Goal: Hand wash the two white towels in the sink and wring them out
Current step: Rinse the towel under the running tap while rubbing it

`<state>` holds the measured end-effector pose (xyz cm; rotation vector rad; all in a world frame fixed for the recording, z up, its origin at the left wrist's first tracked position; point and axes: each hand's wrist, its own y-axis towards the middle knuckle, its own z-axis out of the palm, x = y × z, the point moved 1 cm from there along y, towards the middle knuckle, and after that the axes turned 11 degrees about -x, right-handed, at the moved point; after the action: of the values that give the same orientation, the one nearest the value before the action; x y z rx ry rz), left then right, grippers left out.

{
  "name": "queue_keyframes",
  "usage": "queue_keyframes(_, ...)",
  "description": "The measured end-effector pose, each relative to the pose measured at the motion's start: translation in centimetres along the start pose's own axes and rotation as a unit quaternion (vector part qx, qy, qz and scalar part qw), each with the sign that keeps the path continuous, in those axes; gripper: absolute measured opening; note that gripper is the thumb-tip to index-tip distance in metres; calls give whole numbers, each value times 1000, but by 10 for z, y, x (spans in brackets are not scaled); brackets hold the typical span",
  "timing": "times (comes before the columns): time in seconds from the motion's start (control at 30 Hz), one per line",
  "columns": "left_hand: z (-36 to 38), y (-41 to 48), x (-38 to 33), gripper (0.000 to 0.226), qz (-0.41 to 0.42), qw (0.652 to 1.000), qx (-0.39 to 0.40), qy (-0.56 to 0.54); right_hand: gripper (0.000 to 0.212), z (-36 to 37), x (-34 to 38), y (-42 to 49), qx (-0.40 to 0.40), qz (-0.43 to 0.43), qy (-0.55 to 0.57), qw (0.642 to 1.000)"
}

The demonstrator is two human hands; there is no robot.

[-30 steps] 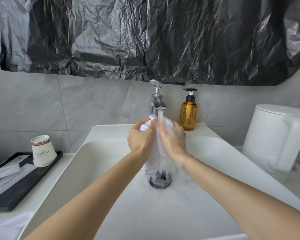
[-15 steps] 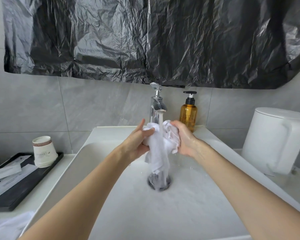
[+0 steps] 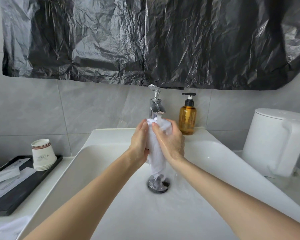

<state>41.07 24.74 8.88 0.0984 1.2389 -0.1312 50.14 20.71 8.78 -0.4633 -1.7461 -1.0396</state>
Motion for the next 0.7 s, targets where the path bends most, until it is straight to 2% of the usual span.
queue_keyframes(0.07, 1, -1, 5, 45, 24, 999, -27, 21, 38, 1, 2, 3, -35, -9, -38, 999)
queue_keyframes(0.13, 2, -2, 11, 57, 32, 997, -51, 54, 36, 1, 0, 5, -59, -33, -72, 995)
queue_keyframes(0.2, 5, -5, 12, 64, 39, 993, -53, 95, 32, -2, -2, 5, -59, -36, -39, 997)
queue_keyframes(0.27, 6, -12, 8, 48, 84, 987, -54, 126, 31, -5, -3, 7, -47, -19, -18, 999)
queue_keyframes(0.33, 4, -10, 5, 39, 142, 975, -38, 169, 26, -5, -3, 11, -38, 7, -18, 999)
queue_keyframes(0.43, -2, -9, -6, 46, 129, 969, 30, 210, 22, -6, -5, 16, -15, 83, 20, 996)
queue_keyframes(0.53, -11, -4, -10, 60, 78, 977, 100, 171, 31, -13, -5, 28, -17, 187, 76, 979)
queue_keyframes(0.6, -13, -3, -5, 76, 96, 975, 125, 159, 45, -18, -2, 36, -25, 234, 105, 966)
queue_keyframes(0.7, -11, -10, 0, 93, 148, 955, 115, 230, 49, -22, -4, 38, 6, 232, 86, 969)
